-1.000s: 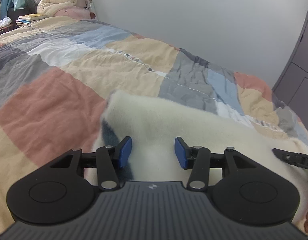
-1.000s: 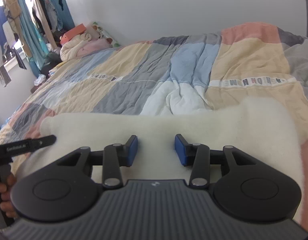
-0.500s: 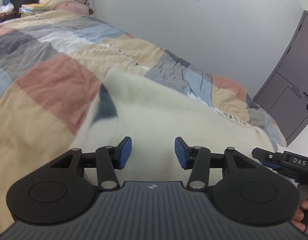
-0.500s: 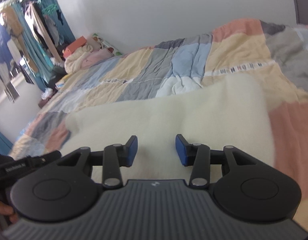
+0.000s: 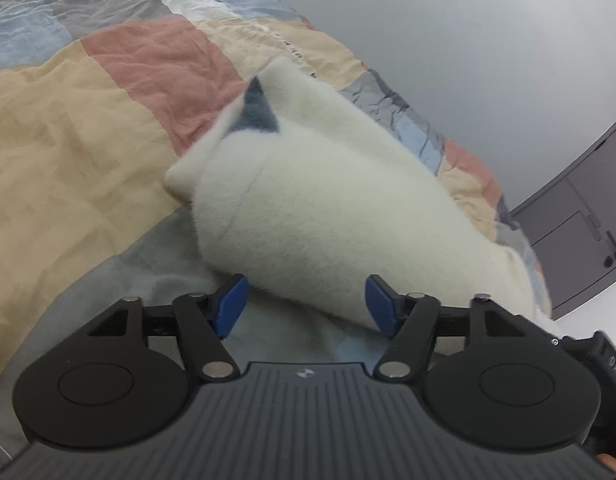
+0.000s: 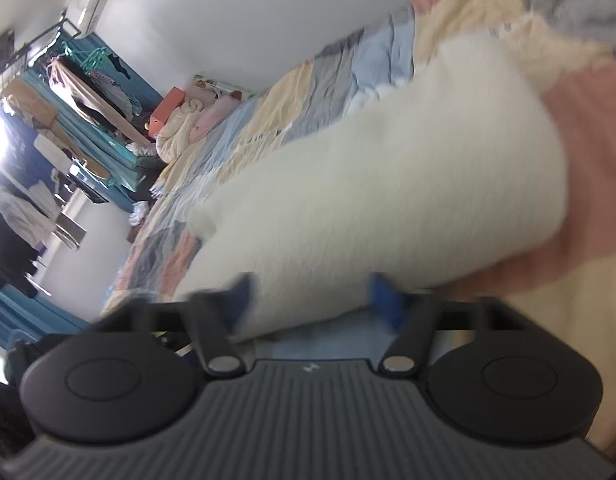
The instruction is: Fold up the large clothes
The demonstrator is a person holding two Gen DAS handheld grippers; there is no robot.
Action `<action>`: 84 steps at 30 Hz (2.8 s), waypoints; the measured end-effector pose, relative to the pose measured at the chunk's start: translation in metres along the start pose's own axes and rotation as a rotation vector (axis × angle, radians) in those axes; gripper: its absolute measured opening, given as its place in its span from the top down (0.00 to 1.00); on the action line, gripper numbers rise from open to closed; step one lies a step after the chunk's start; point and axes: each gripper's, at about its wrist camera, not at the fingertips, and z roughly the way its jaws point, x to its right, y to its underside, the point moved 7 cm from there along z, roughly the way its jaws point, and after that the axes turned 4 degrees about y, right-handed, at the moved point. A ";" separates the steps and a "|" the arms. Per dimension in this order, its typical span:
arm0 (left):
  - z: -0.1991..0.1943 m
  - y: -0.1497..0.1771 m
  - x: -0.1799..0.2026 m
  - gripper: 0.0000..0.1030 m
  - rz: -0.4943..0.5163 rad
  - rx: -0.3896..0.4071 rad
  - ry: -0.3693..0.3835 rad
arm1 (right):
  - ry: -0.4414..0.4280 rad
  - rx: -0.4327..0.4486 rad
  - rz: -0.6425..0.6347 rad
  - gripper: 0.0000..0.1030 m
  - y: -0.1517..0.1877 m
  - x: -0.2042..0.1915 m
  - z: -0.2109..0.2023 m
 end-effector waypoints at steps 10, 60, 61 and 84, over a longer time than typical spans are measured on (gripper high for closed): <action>0.015 -0.002 0.004 0.17 0.009 -0.009 -0.013 | -0.060 -0.088 0.377 0.14 -0.006 0.038 0.040; 0.064 -0.039 -0.055 0.10 -0.630 0.113 0.305 | -0.124 0.030 0.733 0.13 -0.015 0.100 0.025; 0.065 -0.041 -0.055 0.10 -0.630 0.116 0.303 | -0.124 0.033 0.728 0.13 -0.015 0.100 0.026; 0.046 -0.052 -0.047 0.48 -0.484 0.180 0.262 | -0.076 0.136 0.436 0.45 -0.047 0.066 0.020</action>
